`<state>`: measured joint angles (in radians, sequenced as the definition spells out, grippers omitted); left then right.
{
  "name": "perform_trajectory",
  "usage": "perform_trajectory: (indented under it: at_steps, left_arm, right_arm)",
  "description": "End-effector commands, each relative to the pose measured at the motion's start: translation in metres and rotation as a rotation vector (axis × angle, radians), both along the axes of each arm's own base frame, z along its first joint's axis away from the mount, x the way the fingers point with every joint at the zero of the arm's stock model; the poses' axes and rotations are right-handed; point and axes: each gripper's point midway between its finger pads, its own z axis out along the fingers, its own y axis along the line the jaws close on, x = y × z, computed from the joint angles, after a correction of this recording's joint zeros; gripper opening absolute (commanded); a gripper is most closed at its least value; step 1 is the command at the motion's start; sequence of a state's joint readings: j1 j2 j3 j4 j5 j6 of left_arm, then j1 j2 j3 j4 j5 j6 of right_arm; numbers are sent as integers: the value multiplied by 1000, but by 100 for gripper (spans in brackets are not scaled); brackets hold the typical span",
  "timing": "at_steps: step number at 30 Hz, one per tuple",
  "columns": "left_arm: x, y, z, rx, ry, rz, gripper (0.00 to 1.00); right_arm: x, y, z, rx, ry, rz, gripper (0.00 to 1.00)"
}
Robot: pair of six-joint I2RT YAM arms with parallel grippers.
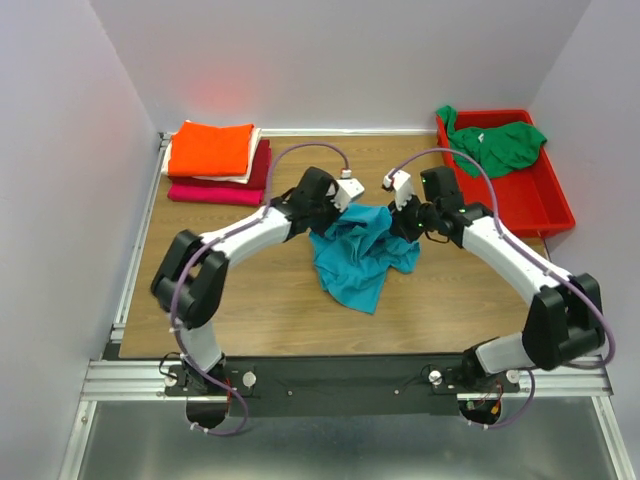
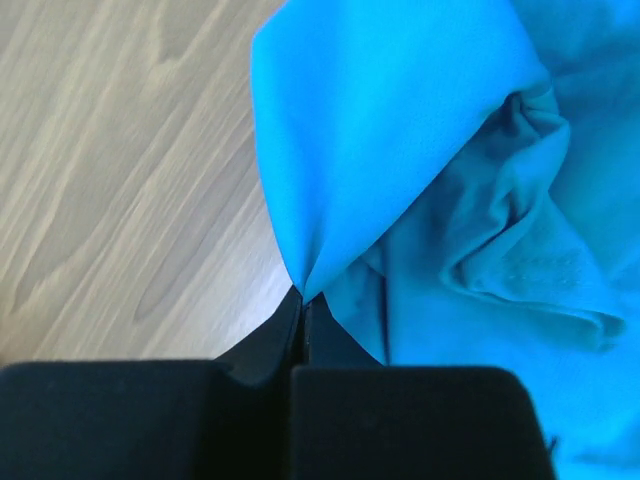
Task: Fold and stack the t-shirts
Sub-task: Flatten the tshirt out
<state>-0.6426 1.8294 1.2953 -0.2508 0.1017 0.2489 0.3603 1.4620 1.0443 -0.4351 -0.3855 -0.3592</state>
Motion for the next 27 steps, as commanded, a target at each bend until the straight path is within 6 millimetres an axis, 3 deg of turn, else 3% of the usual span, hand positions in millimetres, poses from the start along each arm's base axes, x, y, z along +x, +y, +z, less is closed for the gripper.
perform_trajectory:
  at_steps: [1, 2, 4, 6, 7, 8, 10, 14, 16, 17, 18, 20, 22, 23, 24, 26, 27]
  left_arm:
    - [-1, 28, 86, -176, -135, 137, 0]
    - [-10, 38, 82, -184, -122, 159, 0]
    - [-20, 51, 98, -239, -133, 199, 0]
    - [-40, 67, 122, -314, -166, 233, 0]
    - [-51, 76, 149, -371, -220, 238, 0]
    - [-60, 82, 147, -398, -206, 264, 0]
    - [-74, 91, 164, -453, -240, 273, 0]
    - [-110, 120, 220, -594, -380, 307, 0]
    - [-125, 128, 242, -641, -442, 286, 0]
    - [-139, 135, 263, -686, -506, 259, 0]
    - [-147, 138, 275, -707, -542, 238, 0]
    - [-169, 147, 303, -756, -639, 185, 0]
    - [-183, 151, 318, -780, -690, 147, 0]
    - [-196, 153, 333, -811, -724, 106, 0]
    - [-203, 152, 341, -826, -739, 80, 0]
    - [-221, 148, 363, -847, -783, -15, 0]
    - [-226, 146, 370, -859, -784, -40, 0]
  right_arm:
    - [14, -11, 49, -34, -180, -29, 1]
    - [15, -13, 68, -31, -234, -30, 1]
    - [17, -21, 86, -47, -285, -55, 1]
    - [17, -27, 114, -50, -361, -71, 1]
    - [16, -30, 120, -55, -377, -81, 1]
    - [14, -34, 137, -55, -421, -99, 1]
    - [12, -39, 152, -53, -461, -111, 1]
    - [7, -51, 183, -73, -546, -133, 1]
    - [-4, -54, 198, -69, -581, -113, 1]
    - [-14, -50, 203, -60, -579, -57, 1]
    - [-18, -44, 219, -31, -616, -22, 1]
    - [-42, -38, 235, -12, -608, 83, 1]
    - [-70, -23, 239, 61, -554, 221, 1]
    - [-79, -21, 256, 74, -591, 272, 1]
    - [-98, -14, 257, 124, -555, 350, 1]
    - [-107, -16, 278, 164, -586, 369, 1]
    - [-115, -21, 301, 183, -629, 366, 1]
